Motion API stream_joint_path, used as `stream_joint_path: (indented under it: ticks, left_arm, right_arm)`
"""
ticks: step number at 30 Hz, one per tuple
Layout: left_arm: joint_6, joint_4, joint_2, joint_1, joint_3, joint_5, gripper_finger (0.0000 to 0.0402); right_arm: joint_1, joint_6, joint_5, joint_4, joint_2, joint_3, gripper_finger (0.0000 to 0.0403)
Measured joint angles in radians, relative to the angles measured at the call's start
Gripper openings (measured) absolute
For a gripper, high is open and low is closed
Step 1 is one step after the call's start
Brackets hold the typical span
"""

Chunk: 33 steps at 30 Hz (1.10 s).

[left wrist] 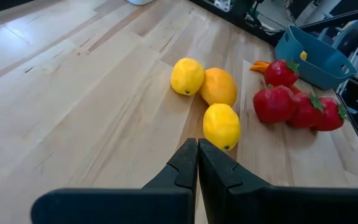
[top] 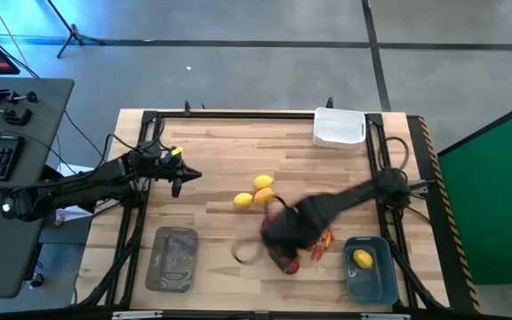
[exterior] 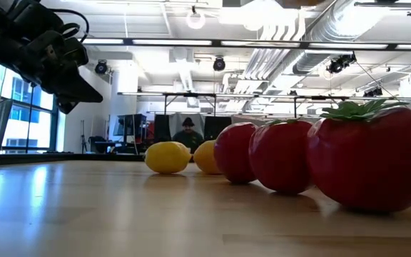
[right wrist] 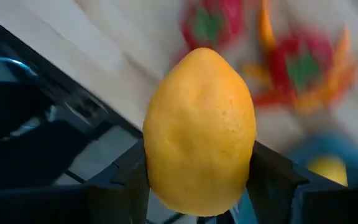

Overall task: Sort produce into baskets
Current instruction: Put the lemon into the blue bin

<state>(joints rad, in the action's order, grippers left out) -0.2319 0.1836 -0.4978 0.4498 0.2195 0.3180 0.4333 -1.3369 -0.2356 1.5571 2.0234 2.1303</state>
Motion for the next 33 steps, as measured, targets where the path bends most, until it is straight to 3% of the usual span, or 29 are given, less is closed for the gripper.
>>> stream_joint_path:
  ticks: [7, 16, 24, 27, 33]
  left_arm:
    - [0.0, -0.03, -0.02, 0.0, 0.0, 0.0, 0.0]
    - [0.0, -0.035, -0.071, 0.0, 0.0, -0.016, 0.0]
    - [-0.003, -0.177, -0.114, -0.048, 0.0, -0.016, 0.0]
    - [-0.054, -0.272, -0.129, -0.097, 0.003, -0.054, 0.0]
    - [-0.039, -0.263, -0.208, -0.221, 0.1, -0.214, 0.0]
  right_arm:
    - [0.208, -0.328, -0.092, -0.044, -0.175, -0.246, 0.0188]
    - [0.393, -0.588, -0.124, -0.419, -0.436, -0.798, 0.0188]
    - [0.441, -0.611, -0.12, -0.734, -0.592, -1.165, 0.0194]
    - [0.44, -0.569, -0.115, -0.772, -0.606, -1.229, 0.0204]
    - [0.44, -0.457, -0.116, -0.79, -0.611, -1.252, 0.0224]
